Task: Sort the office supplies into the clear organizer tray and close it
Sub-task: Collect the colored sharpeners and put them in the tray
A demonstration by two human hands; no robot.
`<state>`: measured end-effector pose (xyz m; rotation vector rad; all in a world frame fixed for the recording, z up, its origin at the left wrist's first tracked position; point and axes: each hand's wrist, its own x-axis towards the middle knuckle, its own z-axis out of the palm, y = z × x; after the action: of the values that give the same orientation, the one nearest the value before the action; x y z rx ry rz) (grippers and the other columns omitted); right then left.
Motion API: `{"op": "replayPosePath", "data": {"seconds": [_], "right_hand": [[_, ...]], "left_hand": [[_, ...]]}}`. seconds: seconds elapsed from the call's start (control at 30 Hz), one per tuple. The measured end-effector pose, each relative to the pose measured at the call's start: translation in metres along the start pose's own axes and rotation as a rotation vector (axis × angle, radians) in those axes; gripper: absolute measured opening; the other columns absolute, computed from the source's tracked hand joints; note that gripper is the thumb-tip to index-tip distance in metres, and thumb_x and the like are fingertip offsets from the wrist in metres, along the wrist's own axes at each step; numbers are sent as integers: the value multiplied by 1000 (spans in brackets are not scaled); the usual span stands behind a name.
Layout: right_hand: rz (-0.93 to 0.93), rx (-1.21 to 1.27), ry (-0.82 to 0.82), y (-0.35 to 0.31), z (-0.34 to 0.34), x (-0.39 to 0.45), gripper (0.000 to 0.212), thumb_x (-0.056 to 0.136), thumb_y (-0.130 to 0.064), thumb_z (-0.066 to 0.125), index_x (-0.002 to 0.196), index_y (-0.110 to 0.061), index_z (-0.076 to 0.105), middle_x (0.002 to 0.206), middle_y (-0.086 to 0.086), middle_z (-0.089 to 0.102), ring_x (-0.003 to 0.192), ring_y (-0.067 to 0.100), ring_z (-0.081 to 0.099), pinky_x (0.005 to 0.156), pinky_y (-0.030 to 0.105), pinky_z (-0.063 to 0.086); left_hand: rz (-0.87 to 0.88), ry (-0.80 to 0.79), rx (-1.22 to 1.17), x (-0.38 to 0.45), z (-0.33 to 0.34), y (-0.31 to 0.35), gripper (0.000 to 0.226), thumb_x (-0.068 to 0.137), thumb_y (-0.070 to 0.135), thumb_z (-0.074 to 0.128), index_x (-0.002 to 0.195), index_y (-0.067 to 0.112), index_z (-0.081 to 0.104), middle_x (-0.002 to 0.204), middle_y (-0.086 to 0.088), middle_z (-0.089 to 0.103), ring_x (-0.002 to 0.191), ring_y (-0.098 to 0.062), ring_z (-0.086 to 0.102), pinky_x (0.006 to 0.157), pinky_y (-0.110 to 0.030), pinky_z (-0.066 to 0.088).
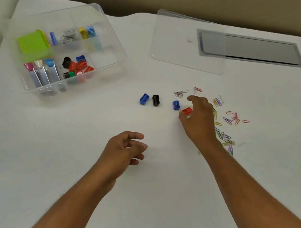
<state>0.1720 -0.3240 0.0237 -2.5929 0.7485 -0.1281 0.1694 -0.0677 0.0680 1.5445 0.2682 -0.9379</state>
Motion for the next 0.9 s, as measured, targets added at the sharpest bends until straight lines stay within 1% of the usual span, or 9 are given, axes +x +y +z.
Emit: {"op": "replayPosePath", "data": {"seconds": [0.13, 0.23, 0.33, 0.43, 0.57, 0.63, 0.7, 0.77, 0.9], "right_hand": [[-30, 116, -56, 18, 5, 0, 46, 90, -20, 72, 134, -20, 58, 122, 4, 64, 113, 24, 59, 96, 40, 53], [-48, 260, -75, 16, -8, -22, 48, 88, -23, 77, 133, -22, 58, 122, -3, 65, 110, 13, 60, 90, 23, 52], [-220, 466, -199, 4, -32, -62, 47, 88, -24, 78, 131, -27, 59, 118, -13, 65, 104, 3, 62, 85, 12, 52], [-389, 565, -383, 8, -47, -80, 46, 89, -18, 75, 131, -25, 60, 118, -15, 67, 110, 2, 62, 92, 9, 47], [-368, 452, -183, 20, -42, -37, 34, 91, -19, 71, 125, -22, 65, 112, -10, 70, 107, 6, 62, 96, 20, 47], [-366, 288, -119, 23, -27, -4, 37, 94, -16, 68, 130, -20, 63, 128, -2, 66, 117, 16, 58, 104, 29, 45], [-392, 145, -213, 26, -11, 23, 40, 95, -13, 67, 134, -19, 62, 140, 4, 59, 128, 23, 51, 109, 28, 36], [-425, 69, -305, 30, 1, 39, 36, 95, -10, 67, 130, -16, 66, 136, 6, 61, 125, 26, 53, 103, 23, 33], [-429, 200, -281, 22, -6, 23, 23, 90, -18, 73, 113, -21, 71, 113, -5, 68, 100, 13, 63, 90, 25, 50]], "left_hand": [[10, 44, -10, 0, 34, 4, 18, 95, 12, 70, 112, 18, 72, 100, -10, 78, 86, -21, 74, 84, -38, 61], [-14, 90, -61, 5, 57, 7, 21, 98, 22, 70, 118, 17, 70, 110, -10, 77, 95, -22, 76, 91, -40, 62], [-65, 61, -151, 9, 77, 8, 36, 97, 38, 68, 130, 23, 64, 120, -5, 75, 106, -25, 75, 97, -44, 60], [0, 64, -174, 9, 89, 4, 30, 101, 25, 65, 130, 20, 69, 116, -5, 78, 104, -24, 77, 96, -43, 61], [4, 230, -267, 6, 90, -4, 23, 98, 12, 68, 121, 11, 74, 109, -13, 78, 97, -28, 78, 84, -35, 64], [-1, 247, -336, 4, 87, -7, 21, 98, 8, 68, 117, 7, 75, 111, -16, 77, 99, -30, 77, 82, -32, 64], [8, 237, -383, 1, 84, -12, 21, 97, 7, 69, 116, 6, 75, 114, -17, 77, 104, -31, 76, 83, -30, 64], [17, 229, -422, -3, 83, -15, 23, 95, 8, 71, 118, 6, 75, 117, -16, 77, 106, -31, 76, 86, -30, 64], [8, 246, -496, -5, 78, -18, 25, 94, 12, 73, 118, 5, 75, 118, -14, 76, 108, -28, 76, 90, -33, 63]]}}
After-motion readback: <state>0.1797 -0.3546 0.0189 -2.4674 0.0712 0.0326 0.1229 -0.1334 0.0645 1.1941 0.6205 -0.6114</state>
